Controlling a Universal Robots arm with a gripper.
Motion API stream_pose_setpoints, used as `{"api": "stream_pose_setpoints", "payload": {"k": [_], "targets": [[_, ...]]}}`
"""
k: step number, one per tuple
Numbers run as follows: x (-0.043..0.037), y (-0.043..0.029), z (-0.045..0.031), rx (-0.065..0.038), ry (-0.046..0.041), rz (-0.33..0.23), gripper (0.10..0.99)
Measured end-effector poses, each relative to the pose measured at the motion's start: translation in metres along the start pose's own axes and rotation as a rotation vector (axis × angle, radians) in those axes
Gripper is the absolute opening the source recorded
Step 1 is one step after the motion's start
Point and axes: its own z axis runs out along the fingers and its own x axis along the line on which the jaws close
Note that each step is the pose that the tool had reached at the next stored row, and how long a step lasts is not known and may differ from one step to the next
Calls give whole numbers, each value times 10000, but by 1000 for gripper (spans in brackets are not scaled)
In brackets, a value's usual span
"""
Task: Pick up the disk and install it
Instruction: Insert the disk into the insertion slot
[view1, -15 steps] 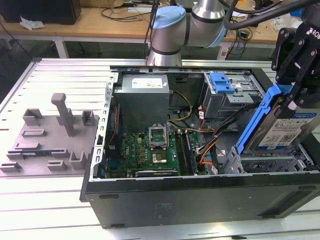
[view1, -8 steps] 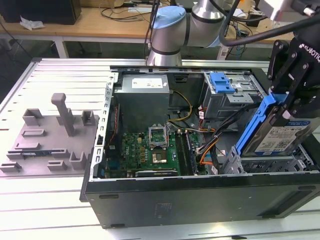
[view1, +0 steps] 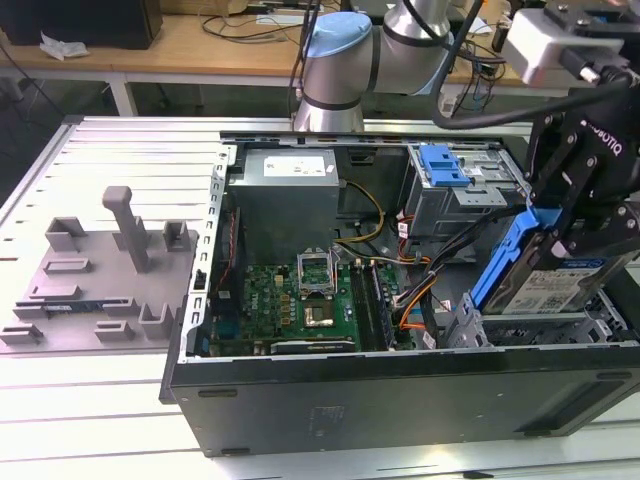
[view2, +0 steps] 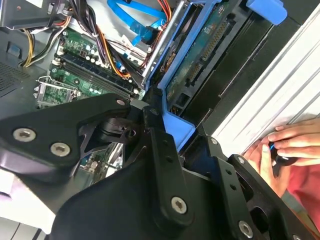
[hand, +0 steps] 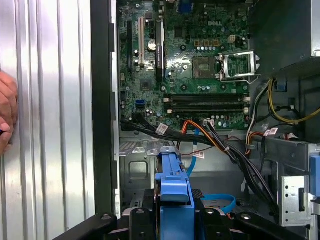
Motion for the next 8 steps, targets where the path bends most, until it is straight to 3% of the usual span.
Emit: {"api": "stream_pose_setpoints", "payload": {"k": [5, 8], "targets": [[5, 0, 94, 0, 2, -8, 369], [7, 8, 122, 1, 9, -11, 557]]}}
